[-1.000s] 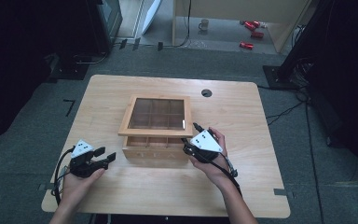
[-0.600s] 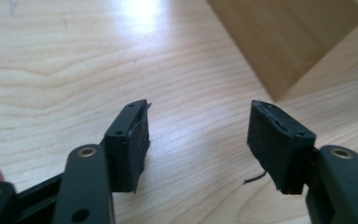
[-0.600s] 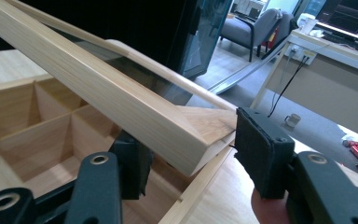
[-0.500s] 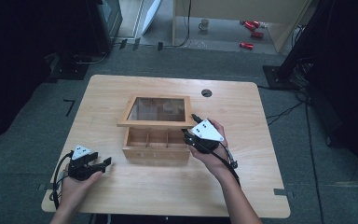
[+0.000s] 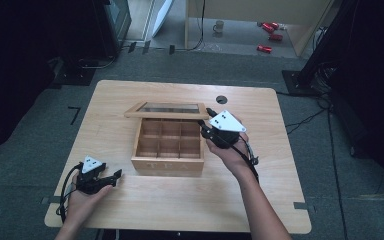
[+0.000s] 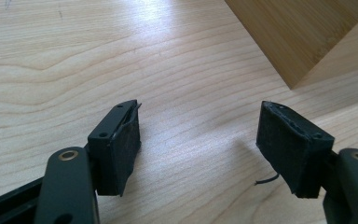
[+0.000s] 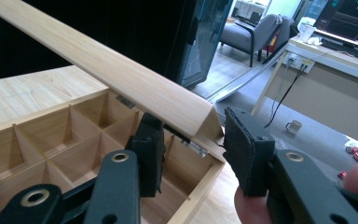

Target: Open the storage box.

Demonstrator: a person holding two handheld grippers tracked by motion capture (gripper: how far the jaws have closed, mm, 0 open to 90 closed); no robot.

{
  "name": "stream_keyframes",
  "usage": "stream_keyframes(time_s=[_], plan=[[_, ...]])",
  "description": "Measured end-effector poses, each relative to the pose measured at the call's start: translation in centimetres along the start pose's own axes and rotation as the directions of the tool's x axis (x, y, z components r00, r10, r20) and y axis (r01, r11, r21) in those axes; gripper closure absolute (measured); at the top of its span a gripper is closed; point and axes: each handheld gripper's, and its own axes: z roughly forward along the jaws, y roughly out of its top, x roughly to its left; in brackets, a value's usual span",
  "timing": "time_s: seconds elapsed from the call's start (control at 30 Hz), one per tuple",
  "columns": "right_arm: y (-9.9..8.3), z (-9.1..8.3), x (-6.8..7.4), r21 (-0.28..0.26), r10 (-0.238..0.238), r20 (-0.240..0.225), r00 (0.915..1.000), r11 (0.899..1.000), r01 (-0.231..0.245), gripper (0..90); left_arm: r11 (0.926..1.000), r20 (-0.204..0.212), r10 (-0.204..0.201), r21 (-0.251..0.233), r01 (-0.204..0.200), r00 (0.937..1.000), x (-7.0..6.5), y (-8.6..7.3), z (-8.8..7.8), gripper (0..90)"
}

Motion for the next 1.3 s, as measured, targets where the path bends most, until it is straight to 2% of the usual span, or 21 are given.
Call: stream_keyframes(time_s=[0.2, 0.3, 0.37, 0.57, 0.77, 0.93, 1.03, 1.07, 1.3], plan=[[1.2, 0.5, -1.0, -0.009, -0.006, 0.002, 1.0000, 1.000, 0.006, 62.4, 0.9999, 0.010, -0.008, -0.006, 0.008, 0.9999, 0.1, 0.0, 0.0, 30.4], [1.5, 0.7, -1.3, -0.016, 0.008, 0.000, 1.0000, 1.000, -0.008, 62.5, 1.0000, 0.012, -0.007, -0.007, 0.007, 0.9999, 0.1, 0.0, 0.0, 30.4], [1.8, 1.0, -1.7, -0.022, 0.034, -0.011, 0.9994, 0.999, -0.034, 62.5, 0.9999, 0.016, -0.009, -0.010, 0.009, 0.9998, 0.2, -0.1, 0.0, 30.4], [2.4, 1.5, -2.5, -0.021, 0.058, -0.024, 0.9980, 0.998, -0.058, 62.6, 0.9999, 0.020, -0.009, -0.013, 0.009, 0.9998, 0.2, -0.1, 0.1, 30.0], [3.0, 2.1, -3.3, -0.024, 0.047, -0.042, 0.9980, 0.999, -0.048, 63.6, 0.9998, 0.021, -0.009, -0.016, 0.009, 0.9997, 0.1, -0.1, 0.1, 29.7], [3.9, 2.9, -3.9, -0.021, 0.051, -0.023, 0.9985, 0.998, -0.051, 65.0, 0.9999, 0.022, -0.005, -0.015, 0.005, 0.9997, 0.1, -0.1, 0.1, 29.1], [4.2, 3.3, -4.3, -0.023, 0.057, -0.023, 0.9981, 0.998, -0.058, 65.1, 0.9999, 0.021, -0.002, -0.014, 0.003, 0.9998, 0.1, -0.1, 0.1, 29.0], [4.5, 3.7, -4.7, -0.025, 0.079, -0.026, 0.9965, 0.996, -0.080, 65.1, 0.9999, 0.021, -0.004, -0.015, 0.005, 0.9998, 0.1, -0.1, 0.1, 29.0], [5.3, 4.9, -5.9, -0.026, 0.097, -0.034, 0.9947, 0.995, -0.098, 65.8, 0.9999, 0.025, -0.002, -0.013, 0.003, 0.9997, 0.1, -0.1, 0.1, 29.0]])
